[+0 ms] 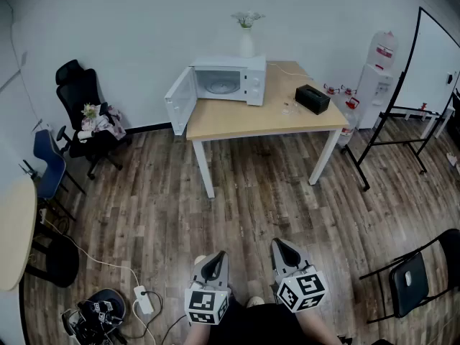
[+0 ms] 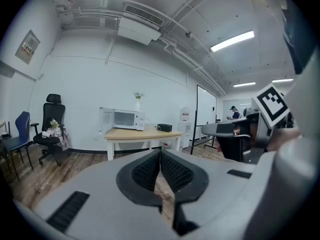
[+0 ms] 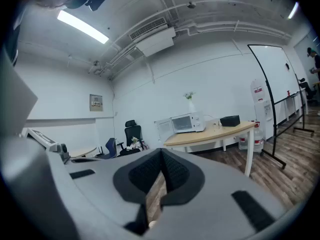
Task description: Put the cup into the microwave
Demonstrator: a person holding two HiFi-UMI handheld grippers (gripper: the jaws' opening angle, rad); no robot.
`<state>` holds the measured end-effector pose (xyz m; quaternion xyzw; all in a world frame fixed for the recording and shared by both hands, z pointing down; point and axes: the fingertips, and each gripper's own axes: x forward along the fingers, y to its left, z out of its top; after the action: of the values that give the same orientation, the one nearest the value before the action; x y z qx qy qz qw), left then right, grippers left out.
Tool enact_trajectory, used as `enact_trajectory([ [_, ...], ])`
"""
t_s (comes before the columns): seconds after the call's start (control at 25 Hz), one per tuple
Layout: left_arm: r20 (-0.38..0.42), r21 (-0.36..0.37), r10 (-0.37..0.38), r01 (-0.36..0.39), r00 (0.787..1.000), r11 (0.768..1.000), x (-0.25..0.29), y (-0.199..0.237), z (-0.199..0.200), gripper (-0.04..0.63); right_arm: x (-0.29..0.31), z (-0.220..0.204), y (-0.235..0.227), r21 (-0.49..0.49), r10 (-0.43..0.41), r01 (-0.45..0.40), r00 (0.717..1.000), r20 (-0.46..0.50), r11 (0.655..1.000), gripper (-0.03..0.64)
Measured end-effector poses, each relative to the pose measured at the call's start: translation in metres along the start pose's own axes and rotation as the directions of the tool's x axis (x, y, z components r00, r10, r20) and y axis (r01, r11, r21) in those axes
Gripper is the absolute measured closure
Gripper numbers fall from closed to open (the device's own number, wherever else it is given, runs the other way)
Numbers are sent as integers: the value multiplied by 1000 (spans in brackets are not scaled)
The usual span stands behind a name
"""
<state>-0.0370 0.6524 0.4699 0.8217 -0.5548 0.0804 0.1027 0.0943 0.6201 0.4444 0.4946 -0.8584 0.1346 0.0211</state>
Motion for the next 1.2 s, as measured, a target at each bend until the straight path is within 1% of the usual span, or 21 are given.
enact_trajectory([
  [0.12,-1,-1,3,-3,1000,1000,-1,-4,-1,590,-5,-2,-2,3,5,-5,1000,2,1000,624],
  [0.28,3,-9,6,-6,1000,1000,-3,-11,-4,589,-12,0,-4,23,26,-27,999,31,999,623],
  [0.48,10,-4,4,-4,1000,1000,-2,-14,-2,589,-18,0,-5,21,12,-13,999,44,1000,623],
  [0.64,2,-4,-11,11,1000,1000,5,-17,-2,590,-17,0,-11,31,1,-2,999,40,1000,623],
  [0.96,-14,15,-60,60,998,998,47,-21,7,590,-4,6,-41,35,-38,36,999,39,999,623],
  [1.2,-6,13,-67,67,998,998,91,-13,23,590,30,18,-70,52,-69,68,997,26,996,623],
])
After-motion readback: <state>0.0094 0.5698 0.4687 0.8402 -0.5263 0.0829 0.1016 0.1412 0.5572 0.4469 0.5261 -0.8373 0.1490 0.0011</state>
